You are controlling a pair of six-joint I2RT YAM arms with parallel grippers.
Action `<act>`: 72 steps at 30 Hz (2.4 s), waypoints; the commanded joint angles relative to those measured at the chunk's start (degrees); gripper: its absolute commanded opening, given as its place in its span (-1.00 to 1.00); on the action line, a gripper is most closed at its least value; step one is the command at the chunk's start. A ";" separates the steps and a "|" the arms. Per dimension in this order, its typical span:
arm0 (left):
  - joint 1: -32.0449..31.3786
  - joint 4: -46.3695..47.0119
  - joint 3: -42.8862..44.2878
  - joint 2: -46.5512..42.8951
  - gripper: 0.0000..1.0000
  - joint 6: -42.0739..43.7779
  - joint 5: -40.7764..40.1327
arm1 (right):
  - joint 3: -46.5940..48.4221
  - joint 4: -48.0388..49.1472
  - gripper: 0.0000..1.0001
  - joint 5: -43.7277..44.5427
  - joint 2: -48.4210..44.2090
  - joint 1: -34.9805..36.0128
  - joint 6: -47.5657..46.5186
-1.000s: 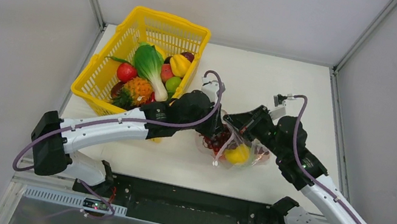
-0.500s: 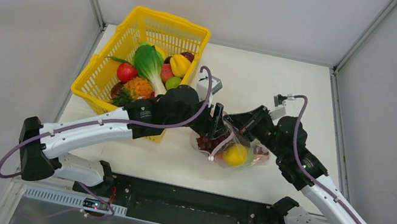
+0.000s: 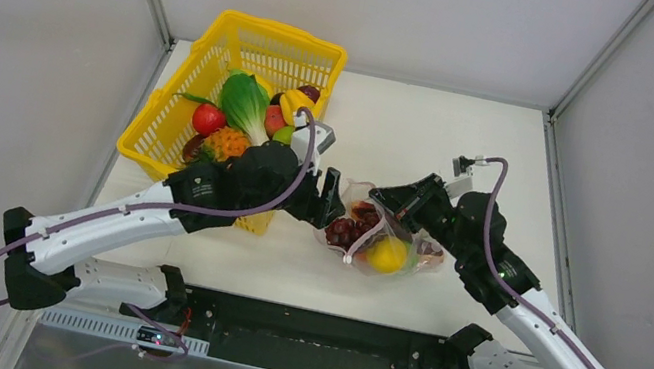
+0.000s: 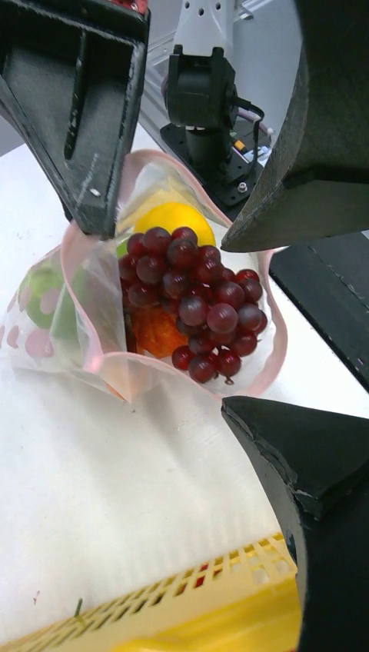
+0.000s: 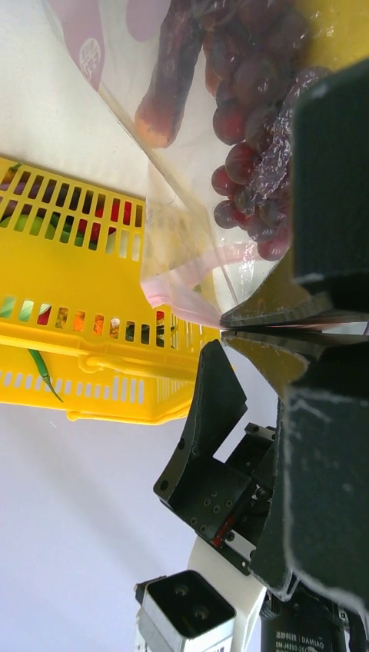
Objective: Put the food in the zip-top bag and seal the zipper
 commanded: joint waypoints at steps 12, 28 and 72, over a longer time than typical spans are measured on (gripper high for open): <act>-0.46 -2.97 -5.32 0.15 0.38 -4.91 1.37 | 2.22 2.06 -0.90 2.05 -2.38 -0.06 0.12; -0.48 -1.83 -7.71 3.70 0.02 -6.63 -1.17 | 2.43 1.53 -0.90 1.66 -2.45 -0.06 -0.08; -0.28 -0.43 -1.40 0.06 -1.00 -0.14 -1.74 | 2.63 0.45 -0.89 2.57 -2.88 -0.05 -1.15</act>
